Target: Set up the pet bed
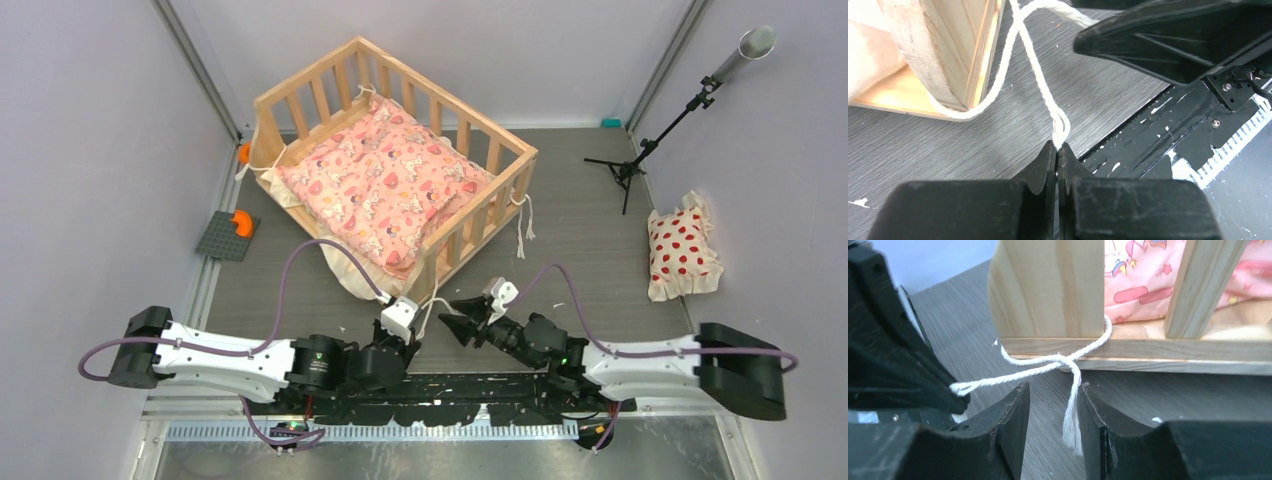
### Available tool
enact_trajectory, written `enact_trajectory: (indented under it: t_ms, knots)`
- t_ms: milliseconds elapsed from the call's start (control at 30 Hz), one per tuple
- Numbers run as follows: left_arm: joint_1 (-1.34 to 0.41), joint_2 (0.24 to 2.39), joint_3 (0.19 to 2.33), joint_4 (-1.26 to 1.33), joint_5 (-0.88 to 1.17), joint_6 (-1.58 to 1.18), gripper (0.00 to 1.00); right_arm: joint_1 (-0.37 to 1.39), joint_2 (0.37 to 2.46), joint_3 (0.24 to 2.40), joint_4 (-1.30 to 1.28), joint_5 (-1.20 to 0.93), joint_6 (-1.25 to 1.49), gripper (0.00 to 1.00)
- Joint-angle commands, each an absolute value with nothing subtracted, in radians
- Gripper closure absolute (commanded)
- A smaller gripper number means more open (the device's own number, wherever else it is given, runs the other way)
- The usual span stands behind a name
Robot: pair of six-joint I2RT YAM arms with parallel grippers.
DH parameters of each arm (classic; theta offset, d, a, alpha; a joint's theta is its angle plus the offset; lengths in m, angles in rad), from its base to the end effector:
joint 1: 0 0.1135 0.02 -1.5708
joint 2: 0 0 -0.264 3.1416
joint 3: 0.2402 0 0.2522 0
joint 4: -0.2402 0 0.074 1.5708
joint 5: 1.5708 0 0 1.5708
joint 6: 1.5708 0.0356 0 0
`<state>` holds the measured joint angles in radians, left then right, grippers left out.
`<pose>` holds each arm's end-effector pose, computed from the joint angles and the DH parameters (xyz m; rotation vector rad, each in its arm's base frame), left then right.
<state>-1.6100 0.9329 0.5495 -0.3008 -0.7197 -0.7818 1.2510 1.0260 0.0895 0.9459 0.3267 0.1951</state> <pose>0.0160 -0.1913 0.2259 0.5009 2.0706 -0.6377 0.0688 0.1714 0.1785 -0.5793 1.5247 0.8758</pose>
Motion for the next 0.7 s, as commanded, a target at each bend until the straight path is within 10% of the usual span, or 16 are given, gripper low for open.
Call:
enact_trajectory:
  t_ms: [0,300,667]
  knots:
    - [-1.611,0.932,0.600,-0.323,-0.757,-0.784,1.00,1.257,0.781,0.156,0.487,0.242,-0.125,0.54]
    - [-1.605,0.963,0.617,-0.325,-0.745,-0.774,1.00,1.257,0.557,0.221,0.113,0.228,-0.428,0.47]
    - [-1.603,0.964,0.621,-0.321,-0.729,-0.769,1.00,1.258,0.783,0.300,0.306,0.036,-0.900,0.37]
